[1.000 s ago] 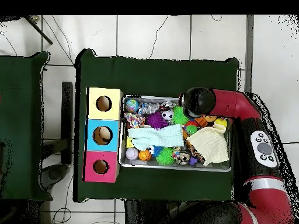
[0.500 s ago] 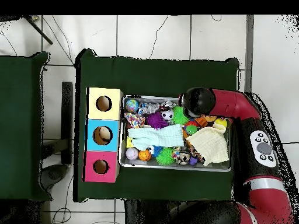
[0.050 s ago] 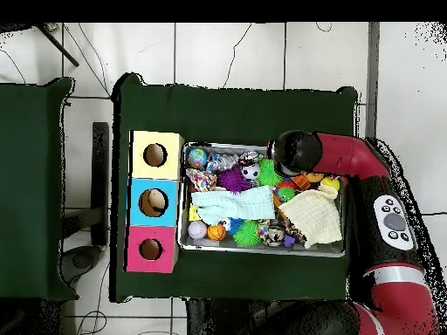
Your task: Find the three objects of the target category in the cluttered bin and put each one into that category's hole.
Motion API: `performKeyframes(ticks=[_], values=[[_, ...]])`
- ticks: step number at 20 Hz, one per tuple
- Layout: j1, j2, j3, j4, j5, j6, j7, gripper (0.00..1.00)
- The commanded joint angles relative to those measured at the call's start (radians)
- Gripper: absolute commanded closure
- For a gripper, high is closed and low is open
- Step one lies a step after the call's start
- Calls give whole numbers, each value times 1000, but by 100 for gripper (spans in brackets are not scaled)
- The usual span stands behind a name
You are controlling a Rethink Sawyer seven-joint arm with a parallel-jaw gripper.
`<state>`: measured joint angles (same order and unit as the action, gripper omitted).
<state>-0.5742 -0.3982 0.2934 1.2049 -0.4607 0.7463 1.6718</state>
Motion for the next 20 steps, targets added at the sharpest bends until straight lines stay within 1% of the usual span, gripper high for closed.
performKeyframes(ticks=[1, 11, 20], values=[[-20, 57, -8, 36, -93, -96, -73, 0], [-30, 41, -2, 79, -84, -103, -73, 0], [-36, 39, 1, 91, -80, -104, -75, 0]])
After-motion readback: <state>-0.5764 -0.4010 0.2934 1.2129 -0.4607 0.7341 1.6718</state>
